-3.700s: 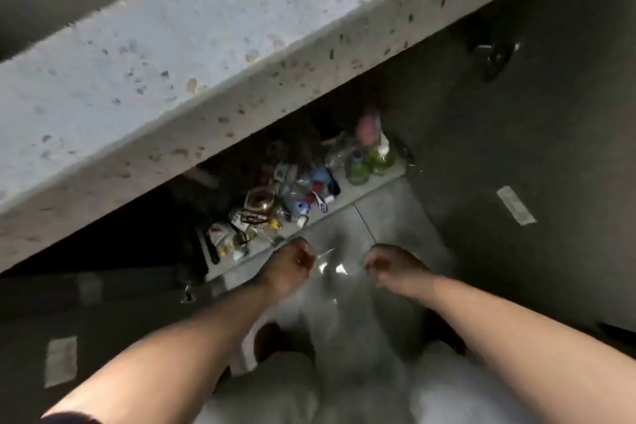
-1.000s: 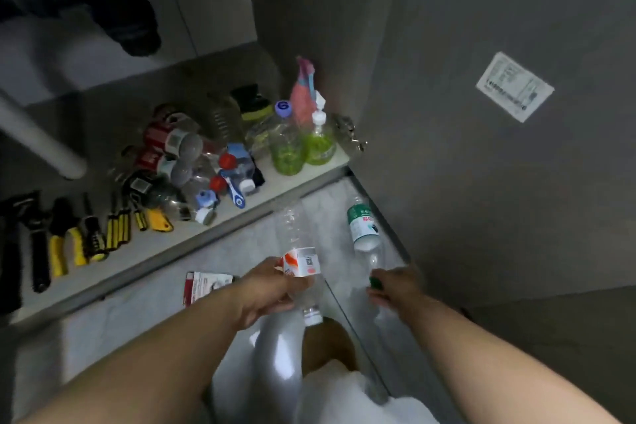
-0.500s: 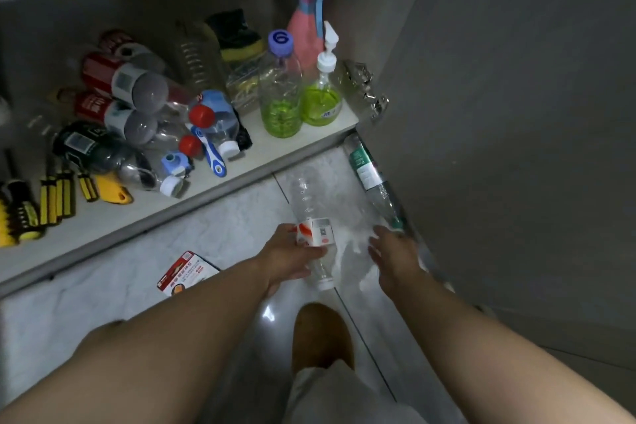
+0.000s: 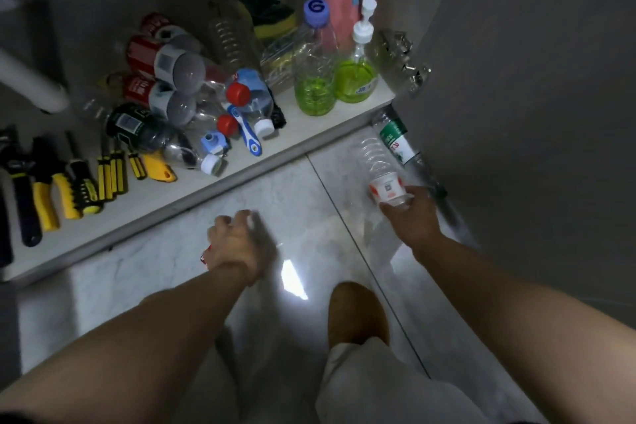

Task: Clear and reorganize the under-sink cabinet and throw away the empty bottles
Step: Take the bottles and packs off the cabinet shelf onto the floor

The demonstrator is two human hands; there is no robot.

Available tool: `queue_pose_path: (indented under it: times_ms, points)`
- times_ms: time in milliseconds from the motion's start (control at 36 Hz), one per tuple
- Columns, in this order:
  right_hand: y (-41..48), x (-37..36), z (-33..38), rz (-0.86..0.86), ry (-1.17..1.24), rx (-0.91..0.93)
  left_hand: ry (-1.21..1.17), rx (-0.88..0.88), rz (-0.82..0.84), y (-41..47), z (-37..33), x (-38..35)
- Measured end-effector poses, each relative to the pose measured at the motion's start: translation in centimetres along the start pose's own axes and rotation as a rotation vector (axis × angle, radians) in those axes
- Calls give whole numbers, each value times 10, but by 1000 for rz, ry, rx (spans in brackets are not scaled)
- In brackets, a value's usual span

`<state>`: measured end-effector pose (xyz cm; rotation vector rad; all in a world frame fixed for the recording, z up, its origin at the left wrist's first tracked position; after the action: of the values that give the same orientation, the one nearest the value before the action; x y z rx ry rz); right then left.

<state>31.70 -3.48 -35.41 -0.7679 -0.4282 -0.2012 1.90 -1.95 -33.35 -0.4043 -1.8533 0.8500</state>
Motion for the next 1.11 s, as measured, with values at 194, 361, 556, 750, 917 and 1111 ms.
queue_pose_path:
  times_ms: [194, 361, 556, 750, 917, 1111]
  points:
    - [18, 1, 1, -148, -234, -63, -60, 126, 27, 21, 53, -10]
    - [12, -9, 5, -249, -373, -30, -29, 133, 9, 24, 51, -22]
    - [-24, -31, 26, -313, -504, 321, -457, -107, 278, 8, 21, 4]
    - [-40, -61, 89, 210, -168, 492, -421, -292, 527, -14, 4, 88]
    - [-25, -91, 170, 218, -223, 469, -384, -313, 446, -23, 16, 130]
    - [-3, -119, 232, 116, -491, 319, -494, -259, 440, -21, 38, 128]
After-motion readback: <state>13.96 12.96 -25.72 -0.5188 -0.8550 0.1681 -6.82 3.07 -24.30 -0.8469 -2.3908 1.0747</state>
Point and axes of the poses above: each hand's wrist, its own y-axis towards the middle knuckle, its own x-axis out of the back of the hand, z = x × y, the point moved 1 cm from there along y, towards the middle knuckle, and after that the axes turned 10 degrees about z, right-handed, at the moved point
